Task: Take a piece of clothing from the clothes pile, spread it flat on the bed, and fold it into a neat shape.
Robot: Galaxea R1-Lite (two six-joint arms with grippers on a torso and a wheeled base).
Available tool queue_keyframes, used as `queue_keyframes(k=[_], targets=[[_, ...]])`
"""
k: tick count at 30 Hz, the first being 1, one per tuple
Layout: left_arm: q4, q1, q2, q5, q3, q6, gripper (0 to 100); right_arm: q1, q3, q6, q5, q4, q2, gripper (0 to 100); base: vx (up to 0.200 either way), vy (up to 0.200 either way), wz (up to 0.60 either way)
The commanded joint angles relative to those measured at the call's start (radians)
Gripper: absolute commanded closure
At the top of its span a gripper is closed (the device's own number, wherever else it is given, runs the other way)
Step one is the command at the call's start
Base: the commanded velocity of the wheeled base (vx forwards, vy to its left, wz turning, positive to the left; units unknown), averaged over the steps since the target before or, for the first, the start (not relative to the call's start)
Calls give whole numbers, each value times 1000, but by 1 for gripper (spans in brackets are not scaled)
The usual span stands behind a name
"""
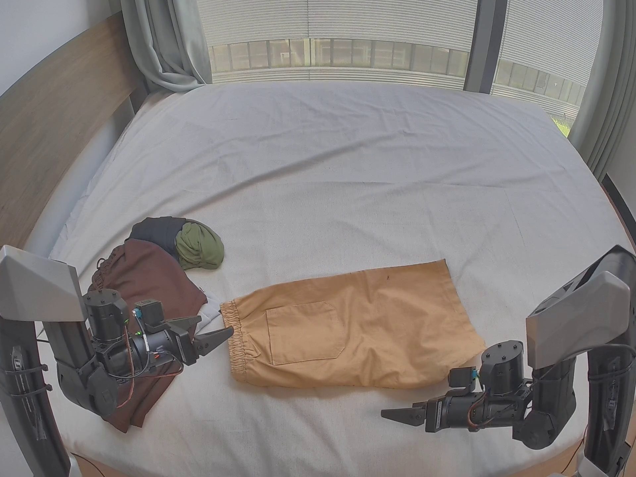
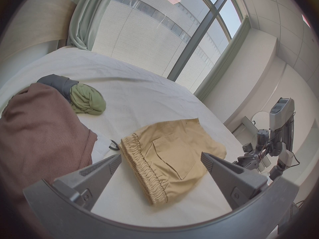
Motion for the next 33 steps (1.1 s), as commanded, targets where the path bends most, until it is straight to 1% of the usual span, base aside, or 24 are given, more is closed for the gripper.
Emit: queue_keyframes(k=[1,2,5,8,12,13,19,25,33], targets=[[-1,3,27,-13,3,2,0,57,3,5,1,1,-84,0,0,0,0],[-1,3,27,-22,5,0,0,69,-8,5,1,1,-115,0,0,0,0],[-1,3,36,-22,1,-3,0,63,-43,11,1,1,-155,0,0,0,0],[-1,0,42,-22,3,-7,0,59,-63,40,3,1,-170,0,0,0,0],[-1,-4,60,-40,3,-21,0,43,-74,49,20,-1,-172,0,0,0,0],[-1,-1,79,-77,3,-23,0,8,-89,48,26,-1,-179,0,0,0,0],[-1,2,154,-102,-3,-23,0,-35,-97,48,37,1,-227,0,0,0,0],[-1,-4,200,-102,-26,-33,0,-41,-97,46,40,1,-224,0,0,0,0],[-1,-9,277,-114,-109,-76,0,-40,-99,45,40,1,-216,0,0,0,0]])
